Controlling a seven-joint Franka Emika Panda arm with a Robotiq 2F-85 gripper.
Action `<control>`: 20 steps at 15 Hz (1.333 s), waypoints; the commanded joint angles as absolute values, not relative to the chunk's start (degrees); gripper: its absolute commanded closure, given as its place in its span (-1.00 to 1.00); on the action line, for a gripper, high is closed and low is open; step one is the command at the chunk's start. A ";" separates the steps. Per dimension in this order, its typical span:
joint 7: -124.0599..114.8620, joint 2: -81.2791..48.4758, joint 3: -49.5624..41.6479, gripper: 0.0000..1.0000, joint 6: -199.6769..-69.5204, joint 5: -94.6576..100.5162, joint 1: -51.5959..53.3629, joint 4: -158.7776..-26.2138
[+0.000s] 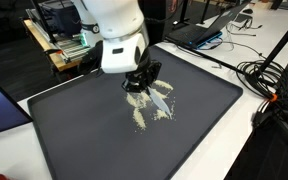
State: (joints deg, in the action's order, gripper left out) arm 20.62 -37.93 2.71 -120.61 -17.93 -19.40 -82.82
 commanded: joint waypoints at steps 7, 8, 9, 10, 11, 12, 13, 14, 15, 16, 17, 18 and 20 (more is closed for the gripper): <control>16.77 -37.57 1.13 0.98 -124.13 -20.90 -19.06 -86.16; 15.30 -37.07 1.11 0.98 -124.52 -22.01 -19.46 -87.64; 13.44 -36.34 0.99 0.98 -124.74 -23.18 -19.92 -89.70; 12.31 -35.83 1.10 0.98 -125.13 -24.51 -20.37 -91.42; 11.13 -35.11 1.09 0.98 -126.06 -26.03 -20.69 -93.58; 10.65 -34.20 1.44 0.98 -127.27 -28.45 -21.30 -96.15; 9.95 -33.43 1.42 0.98 -128.99 -30.40 -21.47 -98.40; 10.11 -32.04 1.65 0.98 -131.72 -32.96 -21.82 -101.64; 10.09 -30.58 1.74 0.98 -135.05 -35.21 -21.71 -104.73; 9.46 -29.21 1.40 0.98 -138.26 -37.12 -21.33 -107.66; 9.40 -27.73 1.36 0.98 -141.02 -39.59 -21.19 -110.60; 9.10 -26.19 1.15 0.98 -143.93 -41.81 -20.85 -113.49; 8.36 -23.27 0.84 0.98 -148.82 -46.46 -20.16 -118.53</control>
State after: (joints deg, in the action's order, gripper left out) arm 9.85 -30.39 1.08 -142.42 -40.15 -21.00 -108.48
